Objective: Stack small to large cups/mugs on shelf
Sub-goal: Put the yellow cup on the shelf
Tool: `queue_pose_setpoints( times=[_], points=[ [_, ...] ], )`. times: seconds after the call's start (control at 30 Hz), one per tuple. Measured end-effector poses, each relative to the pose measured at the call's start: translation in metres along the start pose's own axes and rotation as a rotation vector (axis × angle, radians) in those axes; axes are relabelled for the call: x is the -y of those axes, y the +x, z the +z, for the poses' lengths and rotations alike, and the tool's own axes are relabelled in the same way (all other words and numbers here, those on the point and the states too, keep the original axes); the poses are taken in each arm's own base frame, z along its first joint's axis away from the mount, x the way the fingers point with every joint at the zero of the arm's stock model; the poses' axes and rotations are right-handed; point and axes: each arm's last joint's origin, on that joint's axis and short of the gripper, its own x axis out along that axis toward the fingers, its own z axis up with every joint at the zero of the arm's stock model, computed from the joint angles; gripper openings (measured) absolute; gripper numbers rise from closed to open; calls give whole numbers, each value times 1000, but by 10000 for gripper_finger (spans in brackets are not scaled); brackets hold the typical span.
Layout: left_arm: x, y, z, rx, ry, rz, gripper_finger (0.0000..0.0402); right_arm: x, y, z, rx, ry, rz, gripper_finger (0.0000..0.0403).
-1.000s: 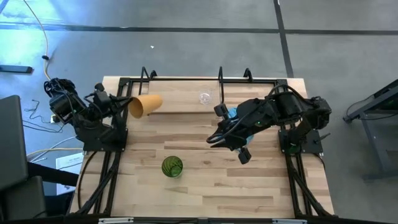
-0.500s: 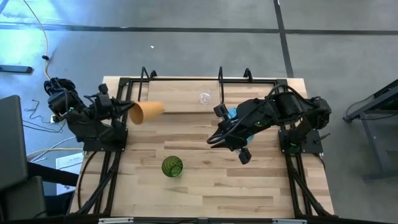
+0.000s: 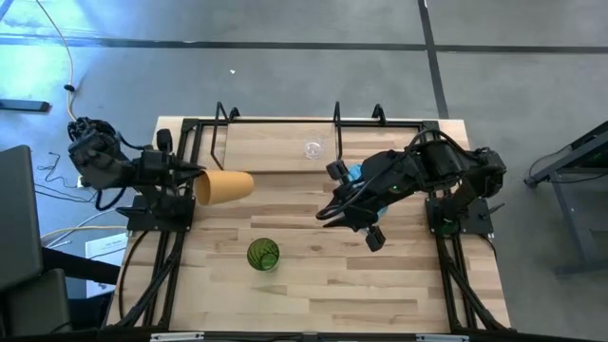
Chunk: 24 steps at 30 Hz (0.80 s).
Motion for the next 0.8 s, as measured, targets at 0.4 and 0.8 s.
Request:
queue_pose_setpoints(
  times=[0.4, 0.8],
  points=[
    [-20, -20, 6, 133, 22, -167, 0, -1, 0, 0, 9, -14, 35, 92],
    [-44, -41, 4, 260, 51, -305, 0, -1, 0, 0, 11, -15, 38, 92]
  ],
)
